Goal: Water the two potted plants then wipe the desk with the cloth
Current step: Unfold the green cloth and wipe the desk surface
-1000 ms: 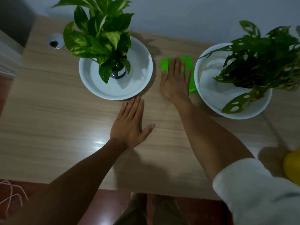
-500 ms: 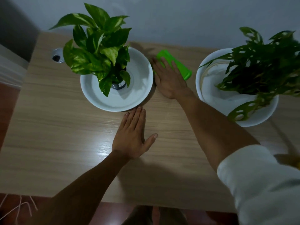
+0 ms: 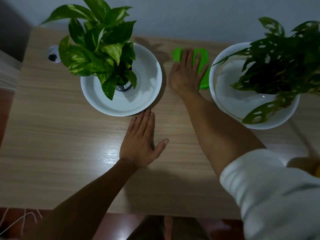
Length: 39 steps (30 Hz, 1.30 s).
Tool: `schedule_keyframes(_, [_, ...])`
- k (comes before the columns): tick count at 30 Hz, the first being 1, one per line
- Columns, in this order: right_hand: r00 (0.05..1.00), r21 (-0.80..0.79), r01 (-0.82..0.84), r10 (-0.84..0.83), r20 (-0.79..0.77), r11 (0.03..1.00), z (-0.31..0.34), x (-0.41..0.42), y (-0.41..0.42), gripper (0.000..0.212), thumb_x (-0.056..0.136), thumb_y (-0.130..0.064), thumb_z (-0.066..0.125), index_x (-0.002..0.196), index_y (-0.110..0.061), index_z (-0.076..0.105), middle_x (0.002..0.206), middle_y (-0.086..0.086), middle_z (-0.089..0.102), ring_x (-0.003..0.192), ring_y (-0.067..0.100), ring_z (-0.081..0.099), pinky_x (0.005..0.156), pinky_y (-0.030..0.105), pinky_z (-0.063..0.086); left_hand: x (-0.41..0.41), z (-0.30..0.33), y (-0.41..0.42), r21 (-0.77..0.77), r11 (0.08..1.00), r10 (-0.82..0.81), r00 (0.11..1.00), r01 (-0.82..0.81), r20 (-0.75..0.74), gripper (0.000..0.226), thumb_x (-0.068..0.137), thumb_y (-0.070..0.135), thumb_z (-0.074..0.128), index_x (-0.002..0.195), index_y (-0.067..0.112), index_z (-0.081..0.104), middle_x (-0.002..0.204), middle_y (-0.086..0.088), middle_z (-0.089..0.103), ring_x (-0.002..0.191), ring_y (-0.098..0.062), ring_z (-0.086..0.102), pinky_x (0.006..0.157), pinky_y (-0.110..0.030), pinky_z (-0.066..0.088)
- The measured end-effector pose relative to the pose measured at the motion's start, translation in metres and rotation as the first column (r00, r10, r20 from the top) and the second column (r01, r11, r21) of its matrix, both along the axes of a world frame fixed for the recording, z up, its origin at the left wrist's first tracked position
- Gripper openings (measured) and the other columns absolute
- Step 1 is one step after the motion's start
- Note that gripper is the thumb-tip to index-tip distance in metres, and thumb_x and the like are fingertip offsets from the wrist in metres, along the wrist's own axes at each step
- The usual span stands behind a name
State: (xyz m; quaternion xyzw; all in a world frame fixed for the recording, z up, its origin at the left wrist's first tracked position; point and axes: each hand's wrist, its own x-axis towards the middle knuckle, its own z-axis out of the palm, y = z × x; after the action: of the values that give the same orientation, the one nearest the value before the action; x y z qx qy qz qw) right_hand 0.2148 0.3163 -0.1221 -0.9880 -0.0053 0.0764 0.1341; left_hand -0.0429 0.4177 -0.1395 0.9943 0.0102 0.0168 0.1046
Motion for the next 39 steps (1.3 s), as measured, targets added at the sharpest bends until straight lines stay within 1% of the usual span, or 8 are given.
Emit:
schedule_keyframes(4, [1.000,-0.021,0.010,-0.010,-0.005,1.000,0.000,0.030,0.016,0.063,0.105,-0.040,0.016,0.164,-0.017,0.008,0.172,0.000,0.003,0.159,0.027,0.000,0.122,0.063,-0.006,-0.001,-0.005,0.001,-0.004,1.000,0.005,1.000,-0.005,0.029,0.096,0.098,0.072,0.041,0.164,0.004,0.023,0.173,-0.012,0.020,0.163,-0.020,0.008,0.132,-0.044,0.011])
schedule_keyframes(6, [0.978,-0.059,-0.205,0.206,0.011,0.977,0.001,0.041,0.017,0.062,0.105,-0.039,0.018,0.164,-0.021,0.009,0.172,-0.003,0.004,0.159,0.025,0.001,0.123,0.061,-0.003,-0.001,-0.006,0.001,-0.010,1.000,0.000,0.999,0.000,0.039,0.096,0.098,0.072,0.041,0.164,0.004,0.023,0.173,-0.012,0.019,0.163,-0.020,0.008,0.132,-0.044,0.011])
schedule_keyframes(9, [0.824,-0.096,-0.564,0.567,0.001,0.820,0.007,0.052,0.013,0.058,0.108,-0.042,0.018,0.163,-0.026,0.014,0.172,-0.007,0.008,0.159,0.022,0.003,0.124,0.059,0.001,0.000,-0.004,0.001,-0.020,1.000,-0.002,0.999,0.003,0.047,0.095,0.098,0.071,0.043,0.163,0.003,0.025,0.172,-0.014,0.022,0.163,-0.021,0.010,0.132,-0.046,0.014])
schedule_keyframes(12, [0.728,-0.098,-0.682,0.685,-0.005,0.724,0.010,0.042,0.002,0.055,0.109,-0.042,0.014,0.163,-0.029,0.014,0.171,-0.008,0.011,0.159,0.023,0.005,0.125,0.059,0.002,0.001,-0.002,0.001,-0.018,1.000,-0.003,0.999,0.004,0.037,0.095,0.098,0.071,0.042,0.162,0.003,0.027,0.172,-0.014,0.023,0.163,-0.021,0.010,0.131,-0.047,0.015])
schedule_keyframes(22, [0.879,-0.097,-0.476,0.477,-0.007,0.874,0.011,-0.112,-0.028,0.059,0.108,-0.043,0.015,0.163,-0.022,0.017,0.171,-0.006,0.016,0.158,0.024,0.011,0.125,0.058,0.005,-0.016,0.011,0.008,-0.148,0.989,-0.004,0.998,0.013,0.056,0.087,0.101,0.060,0.050,0.163,0.003,0.026,0.172,-0.014,0.022,0.162,-0.022,0.013,0.131,-0.043,0.016])
schedule_keyframes(31, [0.883,-0.066,-0.468,0.469,0.004,0.881,0.004,-0.231,0.013,0.060,0.106,-0.043,0.017,0.162,-0.021,0.020,0.169,-0.004,0.024,0.157,0.027,0.013,0.124,0.060,0.006,-0.095,0.008,0.050,-0.067,0.962,0.257,0.961,-0.265,-0.103,0.089,0.102,0.067,0.034,0.166,0.009,0.011,0.176,-0.009,0.005,0.163,-0.022,-0.001,0.132,-0.044,0.005])
schedule_keyframes(35, [0.748,-0.072,-0.663,0.664,-0.003,0.745,0.001,-0.239,-0.004,0.059,0.107,-0.046,0.019,0.162,-0.025,0.019,0.170,-0.008,0.019,0.158,0.022,0.013,0.125,0.056,0.006,-0.097,0.003,0.049,-0.008,0.970,0.241,0.965,-0.243,-0.106,0.088,0.103,0.067,0.028,0.166,0.008,0.008,0.175,-0.011,0.004,0.163,-0.022,-0.004,0.132,-0.046,0.004])
schedule_keyframes(39, [0.873,-0.068,-0.487,0.488,-0.001,0.871,0.002,-0.191,-0.044,0.060,0.105,-0.045,0.017,0.162,-0.025,0.019,0.170,-0.005,0.021,0.157,0.024,0.013,0.125,0.057,0.008,-0.098,-0.001,0.049,-0.013,0.969,0.245,0.965,-0.247,-0.089,0.089,0.102,0.068,0.029,0.167,0.011,0.005,0.176,-0.009,0.004,0.163,-0.020,-0.006,0.132,-0.044,0.001])
